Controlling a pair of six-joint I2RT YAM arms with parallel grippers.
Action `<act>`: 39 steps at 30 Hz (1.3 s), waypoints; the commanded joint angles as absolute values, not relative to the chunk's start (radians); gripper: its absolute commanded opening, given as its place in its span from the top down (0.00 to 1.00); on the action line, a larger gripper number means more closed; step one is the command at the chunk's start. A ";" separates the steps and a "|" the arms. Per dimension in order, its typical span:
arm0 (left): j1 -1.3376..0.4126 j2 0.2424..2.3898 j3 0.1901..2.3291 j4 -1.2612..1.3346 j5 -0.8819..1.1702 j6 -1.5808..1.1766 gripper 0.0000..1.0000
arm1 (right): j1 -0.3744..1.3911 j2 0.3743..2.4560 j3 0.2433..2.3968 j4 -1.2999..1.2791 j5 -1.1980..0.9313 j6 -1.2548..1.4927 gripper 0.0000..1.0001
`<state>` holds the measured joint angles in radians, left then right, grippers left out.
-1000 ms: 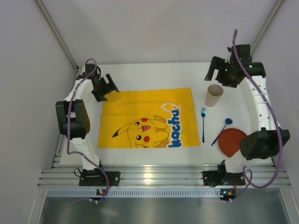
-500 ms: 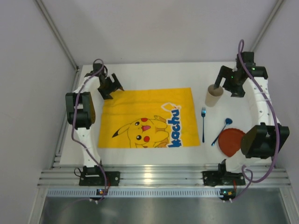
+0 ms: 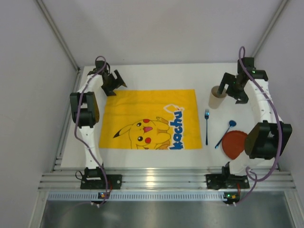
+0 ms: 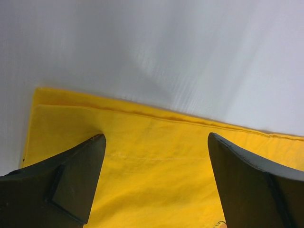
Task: Set the dinner table for one person
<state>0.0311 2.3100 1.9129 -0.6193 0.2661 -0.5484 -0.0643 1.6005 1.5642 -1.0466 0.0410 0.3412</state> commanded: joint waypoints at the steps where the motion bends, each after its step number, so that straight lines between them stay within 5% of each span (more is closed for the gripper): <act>1: 0.032 2.371 1.953 -0.600 0.261 -0.542 0.06 | -0.083 1.626 1.559 -0.993 0.075 0.354 0.00; 13: 0.037 2.215 1.908 -0.555 0.313 -0.618 0.05 | -0.109 1.787 1.623 -0.900 0.130 0.393 0.08; 15: 0.037 2.171 1.876 -0.554 0.301 -0.620 0.05 | -0.112 1.811 1.620 -0.888 0.147 0.396 0.19; 16: 0.037 2.128 1.864 -0.557 0.299 -0.620 0.05 | -0.112 1.818 1.620 -0.878 0.147 0.394 0.40; 22: 0.037 1.959 1.723 -0.571 0.285 -0.600 0.05 | -0.110 1.888 1.623 -0.858 0.152 0.380 0.98; 30: 0.020 1.749 1.476 -0.571 0.273 -0.592 0.06 | -0.055 1.849 1.731 -0.897 0.147 0.356 1.00; 39: -0.047 1.557 1.174 -0.581 0.187 -0.620 0.09 | 0.250 1.802 1.825 -0.976 0.156 0.433 1.00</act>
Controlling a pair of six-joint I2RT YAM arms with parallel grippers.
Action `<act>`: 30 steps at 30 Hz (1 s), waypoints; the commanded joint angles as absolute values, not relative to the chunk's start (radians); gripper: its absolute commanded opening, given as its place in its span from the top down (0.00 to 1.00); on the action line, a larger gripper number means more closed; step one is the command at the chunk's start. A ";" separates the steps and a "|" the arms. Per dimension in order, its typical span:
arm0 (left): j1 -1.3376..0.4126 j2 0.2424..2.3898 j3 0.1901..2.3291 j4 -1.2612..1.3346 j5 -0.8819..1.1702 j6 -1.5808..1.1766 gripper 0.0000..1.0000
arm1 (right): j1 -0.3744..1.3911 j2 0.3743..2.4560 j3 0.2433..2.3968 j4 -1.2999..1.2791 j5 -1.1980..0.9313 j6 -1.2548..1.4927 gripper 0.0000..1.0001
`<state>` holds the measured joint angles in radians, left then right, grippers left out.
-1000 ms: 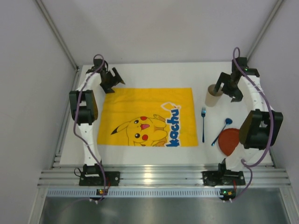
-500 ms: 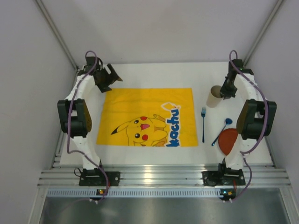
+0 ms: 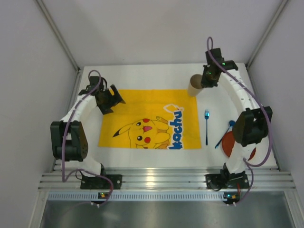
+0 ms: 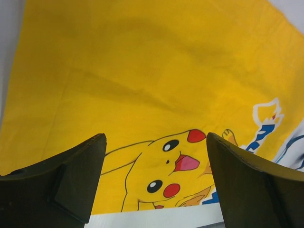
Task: Set the dinner table for one person
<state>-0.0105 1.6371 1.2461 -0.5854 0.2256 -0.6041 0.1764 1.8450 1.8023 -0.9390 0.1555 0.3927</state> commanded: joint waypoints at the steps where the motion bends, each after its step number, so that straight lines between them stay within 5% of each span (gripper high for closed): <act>1: -0.063 1.540 1.151 -0.577 0.175 -0.627 0.09 | 0.290 1.815 1.819 -0.968 0.160 0.436 1.00; 18: -0.166 1.382 0.969 -0.600 0.172 -0.654 0.10 | 0.365 2.077 1.894 -0.907 0.204 0.446 0.99; 21: -0.166 1.376 0.973 -0.606 0.167 -0.647 0.10 | 0.370 2.057 1.875 -0.907 0.196 0.442 0.57; 22: -0.166 1.374 0.974 -0.606 0.166 -0.647 0.10 | 0.373 2.045 1.870 -0.907 0.196 0.439 0.35; 24: -0.166 1.377 0.974 -0.604 0.167 -0.647 0.10 | 0.373 2.002 1.867 -0.905 0.199 0.434 0.19; 25: -0.166 1.379 0.974 -0.601 0.167 -0.647 0.10 | 0.371 1.985 1.870 -0.905 0.196 0.425 0.01; 30: -0.172 1.399 0.983 -0.591 0.169 -0.649 0.10 | 0.301 1.815 1.885 -0.933 0.183 0.417 0.00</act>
